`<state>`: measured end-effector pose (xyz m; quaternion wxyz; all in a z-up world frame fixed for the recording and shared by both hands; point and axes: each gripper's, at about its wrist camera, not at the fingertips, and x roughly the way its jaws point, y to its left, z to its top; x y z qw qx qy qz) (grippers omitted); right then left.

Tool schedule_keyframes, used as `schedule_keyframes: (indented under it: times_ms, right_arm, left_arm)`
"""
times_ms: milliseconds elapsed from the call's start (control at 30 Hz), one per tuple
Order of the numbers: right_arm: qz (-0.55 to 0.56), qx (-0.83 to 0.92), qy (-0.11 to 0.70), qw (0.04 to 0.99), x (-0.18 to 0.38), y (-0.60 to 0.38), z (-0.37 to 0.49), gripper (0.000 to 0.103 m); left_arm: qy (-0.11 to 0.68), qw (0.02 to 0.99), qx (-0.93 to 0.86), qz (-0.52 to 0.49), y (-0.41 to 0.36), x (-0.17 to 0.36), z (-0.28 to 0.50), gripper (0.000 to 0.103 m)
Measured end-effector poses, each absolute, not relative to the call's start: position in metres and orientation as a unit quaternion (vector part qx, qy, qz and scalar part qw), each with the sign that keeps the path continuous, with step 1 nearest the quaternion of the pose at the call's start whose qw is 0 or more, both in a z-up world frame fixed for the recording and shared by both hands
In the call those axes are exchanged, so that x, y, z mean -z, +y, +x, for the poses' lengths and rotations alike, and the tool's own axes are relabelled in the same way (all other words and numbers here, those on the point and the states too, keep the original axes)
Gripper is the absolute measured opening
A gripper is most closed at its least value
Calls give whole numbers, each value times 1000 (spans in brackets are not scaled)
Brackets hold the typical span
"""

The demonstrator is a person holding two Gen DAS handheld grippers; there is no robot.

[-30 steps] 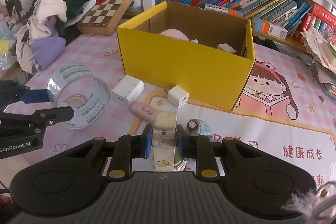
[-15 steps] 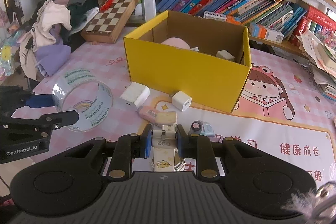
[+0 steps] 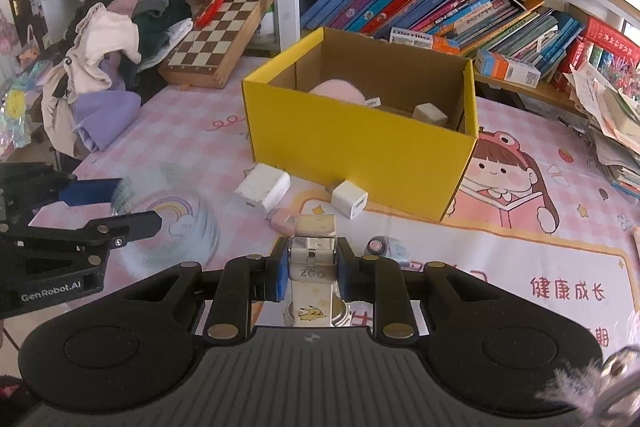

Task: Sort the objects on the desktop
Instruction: 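Carry the tape roll with the left tool while the right tool carries the watch to the yellow box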

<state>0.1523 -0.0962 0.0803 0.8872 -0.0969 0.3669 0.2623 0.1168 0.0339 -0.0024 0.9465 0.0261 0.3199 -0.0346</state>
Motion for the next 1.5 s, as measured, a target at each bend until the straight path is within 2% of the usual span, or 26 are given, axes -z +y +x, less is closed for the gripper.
schedule_keyframes:
  times_ms: [133,300,800,1500]
  right_arm:
    - [-91,-261,359,891,-89,-101,156,22]
    - [-88,-262,352,894,-98,-105,163,22]
    - [-78,-275,349,892,-105,-115,189,22]
    - [-93,-307,268,908,-159,-122,262,22]
  left_arm:
    - [312,949,42,32,30,-3,122,35]
    - [300,952,51,37,24,-8,132,34]
    - [283,958,45,24,17,-23,158,33]
    - [221,974,32,50,4,-68,230,33]
